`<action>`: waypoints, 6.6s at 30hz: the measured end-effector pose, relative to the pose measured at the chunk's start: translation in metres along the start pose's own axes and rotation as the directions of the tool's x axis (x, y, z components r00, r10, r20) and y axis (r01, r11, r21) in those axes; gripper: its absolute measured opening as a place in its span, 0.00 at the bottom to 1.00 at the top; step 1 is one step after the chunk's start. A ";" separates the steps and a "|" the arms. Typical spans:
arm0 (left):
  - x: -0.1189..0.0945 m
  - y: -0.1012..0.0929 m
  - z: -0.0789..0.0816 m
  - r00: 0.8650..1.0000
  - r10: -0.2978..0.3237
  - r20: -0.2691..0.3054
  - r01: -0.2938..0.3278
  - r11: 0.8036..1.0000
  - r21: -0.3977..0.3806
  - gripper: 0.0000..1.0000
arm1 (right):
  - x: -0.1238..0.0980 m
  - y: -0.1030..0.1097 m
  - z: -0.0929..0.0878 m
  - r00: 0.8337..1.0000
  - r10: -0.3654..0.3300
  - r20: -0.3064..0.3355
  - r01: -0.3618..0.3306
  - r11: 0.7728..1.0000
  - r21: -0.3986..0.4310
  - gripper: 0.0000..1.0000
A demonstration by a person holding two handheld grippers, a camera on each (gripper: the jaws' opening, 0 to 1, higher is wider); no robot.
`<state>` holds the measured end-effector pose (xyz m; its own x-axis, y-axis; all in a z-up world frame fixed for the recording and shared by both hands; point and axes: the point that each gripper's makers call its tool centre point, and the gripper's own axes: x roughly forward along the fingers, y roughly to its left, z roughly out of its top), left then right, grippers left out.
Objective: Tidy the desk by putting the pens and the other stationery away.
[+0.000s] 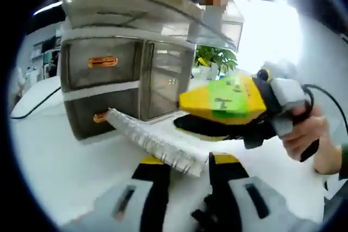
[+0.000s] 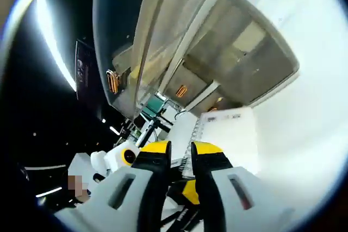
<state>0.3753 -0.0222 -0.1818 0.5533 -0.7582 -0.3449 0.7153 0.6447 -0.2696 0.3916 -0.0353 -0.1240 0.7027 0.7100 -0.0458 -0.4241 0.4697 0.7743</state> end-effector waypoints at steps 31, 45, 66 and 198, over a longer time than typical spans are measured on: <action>-0.016 0.027 0.031 0.966 -0.081 0.246 0.209 0.805 -0.556 0.23 | -0.057 -0.025 0.042 0.991 -0.050 0.123 0.056 0.997 -0.047 0.19; -0.028 0.040 0.022 0.963 0.011 0.268 0.189 0.679 -0.710 0.28 | -0.055 -0.022 0.036 0.993 -0.053 0.103 0.060 0.996 -0.070 0.19; -0.026 0.066 0.018 0.966 0.187 0.179 -0.004 0.702 -0.712 0.15 | -0.057 -0.020 0.039 0.993 -0.054 0.105 0.065 0.993 -0.100 0.19; -0.151 -0.032 0.168 0.929 -0.015 0.369 -0.133 0.919 0.372 0.31 | -0.108 0.026 0.104 0.909 -0.140 0.393 0.367 0.715 -0.594 0.23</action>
<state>0.3402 0.0550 0.0302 0.6613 -0.7500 0.0152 0.7421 0.6570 0.1327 0.3642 -0.1547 -0.0334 0.9225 0.3732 0.0980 -0.3848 0.9087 0.1617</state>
